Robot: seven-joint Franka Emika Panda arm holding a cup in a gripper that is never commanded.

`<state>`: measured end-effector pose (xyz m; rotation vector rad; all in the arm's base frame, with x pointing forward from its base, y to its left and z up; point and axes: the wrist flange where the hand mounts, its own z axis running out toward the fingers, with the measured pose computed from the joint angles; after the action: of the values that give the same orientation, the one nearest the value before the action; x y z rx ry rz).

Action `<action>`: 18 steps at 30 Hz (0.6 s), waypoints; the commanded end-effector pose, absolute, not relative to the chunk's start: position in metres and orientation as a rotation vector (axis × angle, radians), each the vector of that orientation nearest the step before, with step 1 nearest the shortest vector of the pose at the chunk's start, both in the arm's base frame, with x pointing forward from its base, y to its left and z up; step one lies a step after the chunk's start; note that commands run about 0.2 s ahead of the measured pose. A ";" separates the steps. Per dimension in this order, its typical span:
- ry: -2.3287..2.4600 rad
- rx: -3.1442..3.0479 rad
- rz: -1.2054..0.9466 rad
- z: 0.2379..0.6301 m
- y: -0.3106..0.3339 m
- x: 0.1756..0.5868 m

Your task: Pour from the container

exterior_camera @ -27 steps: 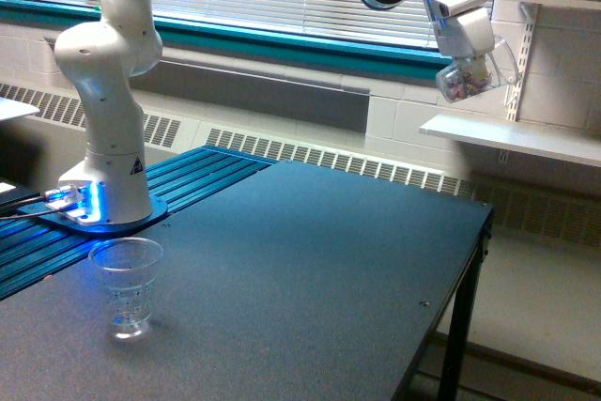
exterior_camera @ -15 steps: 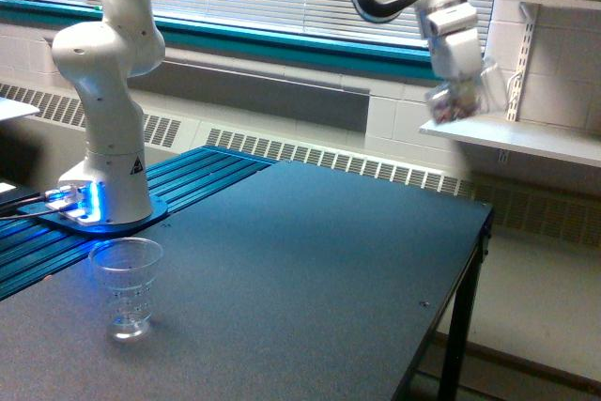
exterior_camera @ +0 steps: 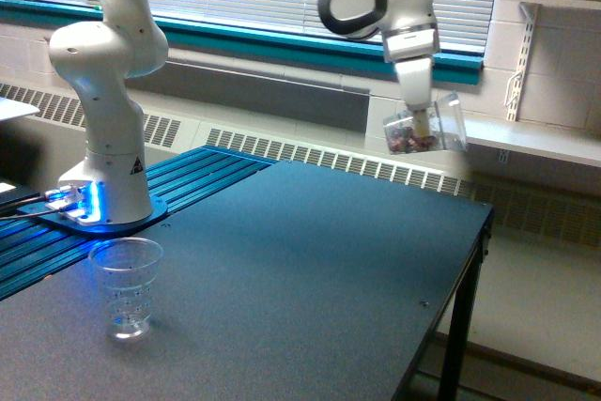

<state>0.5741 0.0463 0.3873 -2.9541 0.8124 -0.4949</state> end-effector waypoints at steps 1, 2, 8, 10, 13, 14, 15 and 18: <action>0.990 -2.933 -0.510 0.394 -0.018 0.566; 1.014 -2.937 -0.504 0.391 -0.027 0.564; 1.165 -2.901 -0.511 0.394 -0.080 0.553; 1.206 -2.890 -0.515 0.396 -0.095 0.548; 1.269 -2.891 -0.516 0.395 -0.118 0.539; 1.284 -2.891 -0.517 0.395 -0.122 0.537; 1.294 -2.891 -0.515 0.395 -0.126 0.535; 1.319 -2.903 -0.504 0.392 -0.134 0.526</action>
<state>0.5388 -0.1185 0.3895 -2.9105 1.2464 -0.5070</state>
